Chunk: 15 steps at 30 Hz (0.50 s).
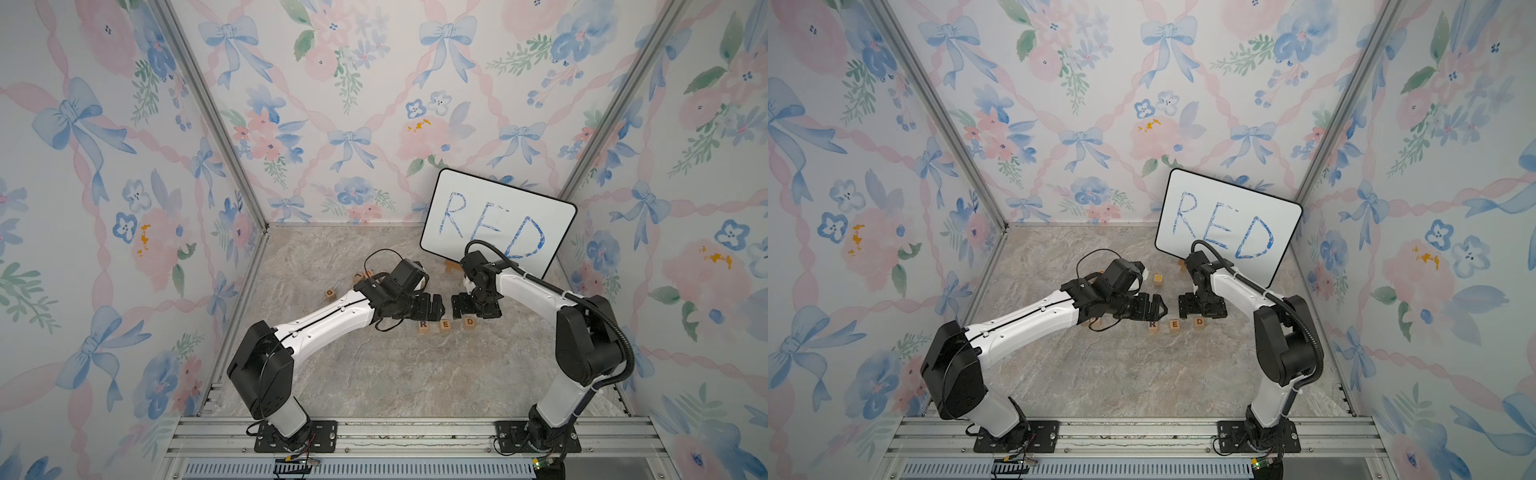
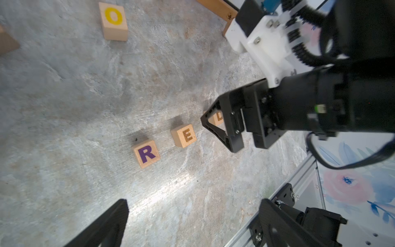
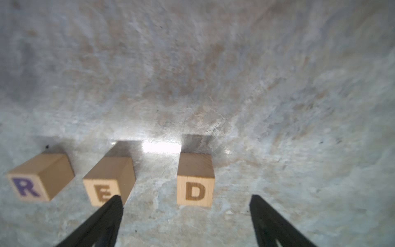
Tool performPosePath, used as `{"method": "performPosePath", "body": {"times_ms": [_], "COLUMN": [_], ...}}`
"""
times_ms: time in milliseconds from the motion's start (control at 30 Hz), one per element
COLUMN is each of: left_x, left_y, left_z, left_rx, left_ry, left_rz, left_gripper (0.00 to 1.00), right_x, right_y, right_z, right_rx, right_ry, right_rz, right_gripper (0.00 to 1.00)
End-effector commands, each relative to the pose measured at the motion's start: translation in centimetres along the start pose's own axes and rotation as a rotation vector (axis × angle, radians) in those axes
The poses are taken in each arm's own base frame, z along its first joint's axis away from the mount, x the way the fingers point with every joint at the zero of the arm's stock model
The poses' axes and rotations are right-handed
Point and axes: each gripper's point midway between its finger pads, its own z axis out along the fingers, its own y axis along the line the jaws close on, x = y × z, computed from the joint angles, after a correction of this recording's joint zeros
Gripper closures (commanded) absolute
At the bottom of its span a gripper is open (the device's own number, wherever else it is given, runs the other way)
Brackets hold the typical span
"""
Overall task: Assemble the uppercase word "red" with letter blocks
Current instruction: Place the letter block at the center of the board, then reset both arms
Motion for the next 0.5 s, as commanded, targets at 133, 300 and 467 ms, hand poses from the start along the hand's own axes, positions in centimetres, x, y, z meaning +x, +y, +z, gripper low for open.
{"method": "performPosePath", "body": {"times_ms": [133, 300, 467], "left_x": [-2.4, -3.4, -4.3], "left_y": [5.0, 9.0, 12.4], "left_z": [-2.3, -4.2, -6.4], "left_rx": [-0.132, -0.23, -0.278], "left_ry": [-0.121, -0.185, -0.271], "left_rz": [0.005, 0.006, -0.008], "left_gripper": [0.02, 0.02, 0.02], "right_x": [-2.0, -3.5, -4.7], "right_y": [-0.1, -1.4, -3.5], "right_z": [-5.6, -9.4, -10.7], "right_rx": [-0.08, -0.118, -0.126], "right_ry": [-0.099, -0.215, -0.286], "right_rz": [-0.002, 0.023, 0.106], "right_gripper": [0.03, 0.03, 0.03]}}
